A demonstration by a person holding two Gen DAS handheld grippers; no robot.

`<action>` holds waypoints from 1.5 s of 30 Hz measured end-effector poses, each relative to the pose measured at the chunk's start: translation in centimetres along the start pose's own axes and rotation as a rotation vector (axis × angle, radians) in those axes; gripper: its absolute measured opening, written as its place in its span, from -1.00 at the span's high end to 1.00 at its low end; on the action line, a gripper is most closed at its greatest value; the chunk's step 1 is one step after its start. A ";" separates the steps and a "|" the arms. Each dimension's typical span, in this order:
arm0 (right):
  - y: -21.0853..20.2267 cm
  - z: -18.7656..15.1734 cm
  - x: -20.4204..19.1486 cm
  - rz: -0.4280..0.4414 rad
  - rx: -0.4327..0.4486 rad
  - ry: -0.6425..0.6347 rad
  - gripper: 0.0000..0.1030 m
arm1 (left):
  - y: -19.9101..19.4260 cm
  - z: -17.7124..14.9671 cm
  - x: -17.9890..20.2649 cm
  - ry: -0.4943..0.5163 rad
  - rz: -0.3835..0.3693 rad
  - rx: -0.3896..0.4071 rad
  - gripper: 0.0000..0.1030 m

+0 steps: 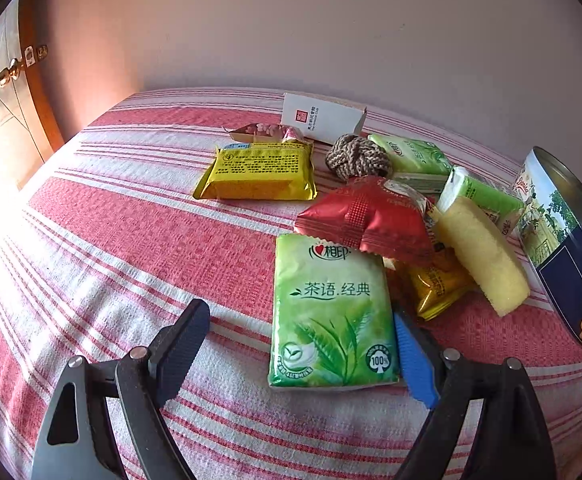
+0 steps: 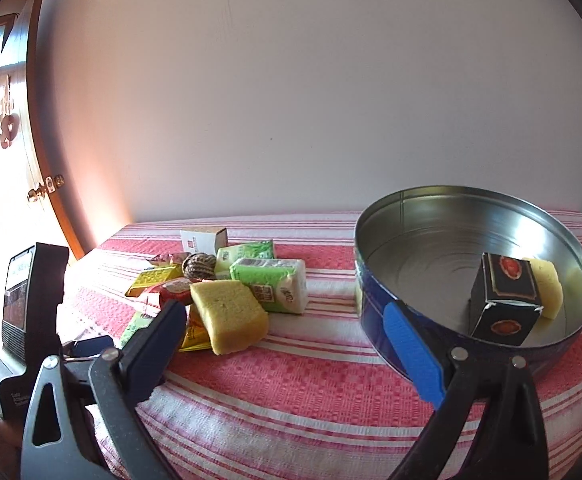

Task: Organize objects
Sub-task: 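Withdraw both open tools from the tin back toward the pile, then grasp the green tea tissue pack with the left tool while the right grasps another sponge, then carry the tissue pack and sponge over the tin and release both inside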

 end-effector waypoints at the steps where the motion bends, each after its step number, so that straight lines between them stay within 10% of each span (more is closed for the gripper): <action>1: 0.5 0.0 -0.3 0.011 -0.018 -0.006 -0.95 | 0.1 0.1 -0.2 -0.003 -0.006 -0.001 -0.71; 17: 9.7 0.3 -2.3 0.125 -0.272 0.020 -0.90 | -0.3 1.7 -3.4 -0.048 -0.028 0.030 -0.07; 21: 10.9 -0.5 -2.4 0.171 -0.352 0.021 -0.20 | -0.8 2.1 -4.6 -0.126 -0.088 0.042 -0.07; 31: 5.7 1.3 -2.3 0.161 -0.127 -0.020 0.03 | -4.5 2.7 -5.6 -0.186 -0.026 0.289 -0.07; 45: 1.2 3.0 -0.6 0.012 0.038 -0.056 0.03 | -4.8 3.0 -4.9 -0.155 0.029 0.345 -0.07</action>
Point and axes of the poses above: each gripper's, at about its wrist camera, not at the fingertips, and y roughly the way its jaws point, x to its right, z to its top, the point moved 3 cm from there along y, roughly the way its jaws point, and after that the axes turned 7 degrees about -y, right-handed, at the moved point
